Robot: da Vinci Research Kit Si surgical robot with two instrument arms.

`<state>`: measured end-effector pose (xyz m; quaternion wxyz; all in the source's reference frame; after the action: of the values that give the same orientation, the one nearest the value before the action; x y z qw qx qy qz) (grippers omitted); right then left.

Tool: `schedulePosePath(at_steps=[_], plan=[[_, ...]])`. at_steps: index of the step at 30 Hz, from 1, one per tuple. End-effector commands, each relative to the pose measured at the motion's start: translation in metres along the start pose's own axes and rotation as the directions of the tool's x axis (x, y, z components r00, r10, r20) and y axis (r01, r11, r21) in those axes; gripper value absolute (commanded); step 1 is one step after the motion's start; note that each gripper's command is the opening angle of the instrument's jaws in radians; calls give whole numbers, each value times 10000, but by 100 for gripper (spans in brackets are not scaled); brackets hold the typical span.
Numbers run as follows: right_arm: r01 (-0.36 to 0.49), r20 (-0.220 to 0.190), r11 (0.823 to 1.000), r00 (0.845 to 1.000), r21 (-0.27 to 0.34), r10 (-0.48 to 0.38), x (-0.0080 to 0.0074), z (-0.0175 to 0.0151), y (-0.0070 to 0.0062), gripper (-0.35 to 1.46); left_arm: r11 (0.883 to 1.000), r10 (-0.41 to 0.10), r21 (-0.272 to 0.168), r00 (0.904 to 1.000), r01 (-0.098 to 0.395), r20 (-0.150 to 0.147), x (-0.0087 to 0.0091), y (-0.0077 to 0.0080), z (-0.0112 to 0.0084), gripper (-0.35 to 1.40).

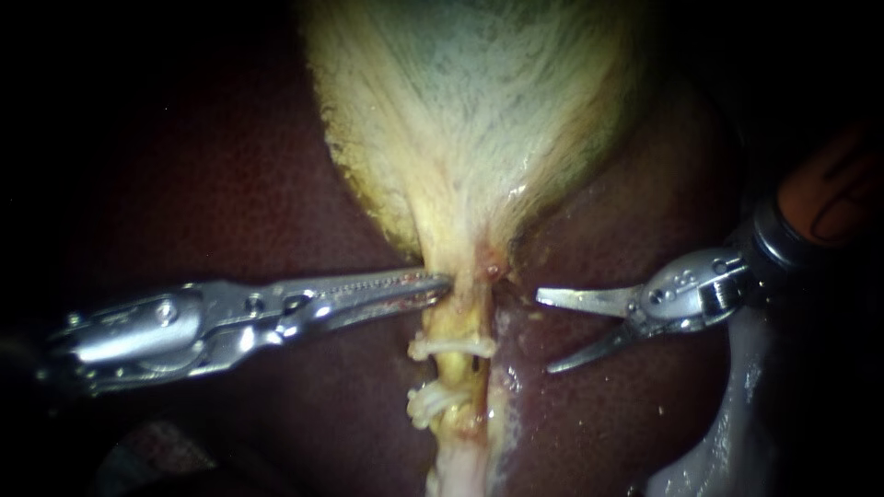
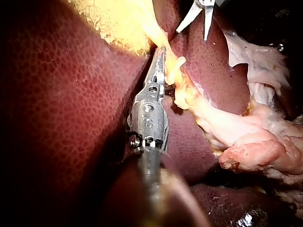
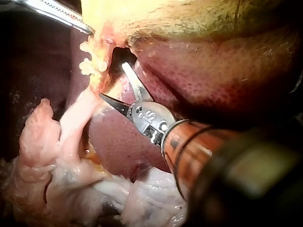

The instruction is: Go to the cutting position left tube

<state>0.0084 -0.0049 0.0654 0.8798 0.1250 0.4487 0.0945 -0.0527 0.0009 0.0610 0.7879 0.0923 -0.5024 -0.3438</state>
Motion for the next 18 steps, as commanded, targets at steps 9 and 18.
schedulePosePath(at_steps=[9, 18], plan=[[165, -567, 9928, 9983, 1190, -98, 14, 28, -37, 143, 9997, -207, -97, 9998, 207, -32, -28, 30, -20, -3], [-115, -574, 9825, 9981, 1861, 226, -4, 91, -68, 143, 9992, -342, -188, 9994, 343, 65, -49, 30, -40, -3]])
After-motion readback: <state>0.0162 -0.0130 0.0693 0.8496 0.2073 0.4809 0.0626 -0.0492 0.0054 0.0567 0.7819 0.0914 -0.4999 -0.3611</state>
